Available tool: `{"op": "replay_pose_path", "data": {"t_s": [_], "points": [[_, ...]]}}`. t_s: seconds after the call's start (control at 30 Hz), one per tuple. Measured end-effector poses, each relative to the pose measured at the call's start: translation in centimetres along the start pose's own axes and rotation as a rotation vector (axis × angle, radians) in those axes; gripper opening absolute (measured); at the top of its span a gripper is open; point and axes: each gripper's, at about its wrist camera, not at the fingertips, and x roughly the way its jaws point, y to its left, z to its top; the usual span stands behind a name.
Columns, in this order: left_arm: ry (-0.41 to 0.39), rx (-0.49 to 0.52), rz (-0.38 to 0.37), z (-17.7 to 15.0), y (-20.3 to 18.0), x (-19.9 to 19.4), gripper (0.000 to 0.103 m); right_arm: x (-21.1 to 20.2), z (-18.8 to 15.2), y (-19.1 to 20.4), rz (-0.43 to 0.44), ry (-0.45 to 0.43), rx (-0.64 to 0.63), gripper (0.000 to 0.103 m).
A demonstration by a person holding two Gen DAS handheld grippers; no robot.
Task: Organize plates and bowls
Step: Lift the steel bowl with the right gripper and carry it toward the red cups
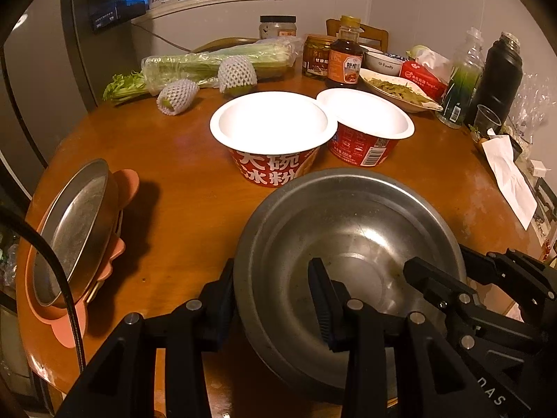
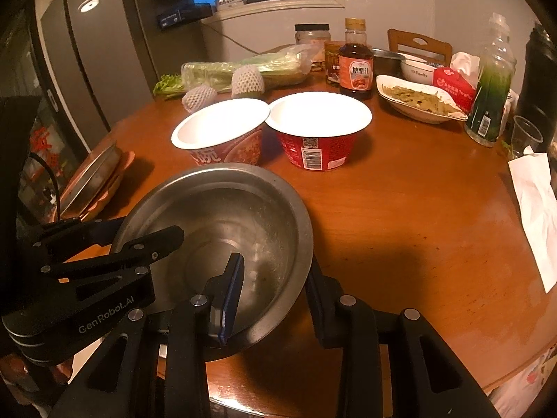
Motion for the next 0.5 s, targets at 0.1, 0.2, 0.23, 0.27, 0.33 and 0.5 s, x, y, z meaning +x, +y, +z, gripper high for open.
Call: {"op": "replay_pose_path", "data": {"t_s": [0.1,0.2,0.23,0.27,0.33,0.5], "points": [[-0.011,0.004,0.002,0.1,0.0,-0.3,0.04,0.0,0.1,0.1,-0.006,0.0,-0.002,0.037],[-0.018,0.002,0.007,0.1,0.2,-0.5,0.04,0.0,0.2,0.0,-0.004,0.001,0.004,0.037],[-0.018,0.001,0.009,0.1,0.3,-0.5,0.04,0.0,0.2,-0.1,-0.007,0.002,0.006,0.037],[-0.017,-0.001,0.011,0.1,0.4,-0.6,0.04,-0.1,0.3,-0.1,-0.009,0.0,0.007,0.037],[-0.023,-0.003,0.009,0.2,0.5,-0.7,0.04,-0.2,0.4,-0.1,-0.019,-0.006,0.006,0.037],[-0.037,-0.002,0.007,0.5,0.5,-1.2,0.041,-0.8,0.8,-0.3,-0.018,-0.028,0.012,0.038]]}}
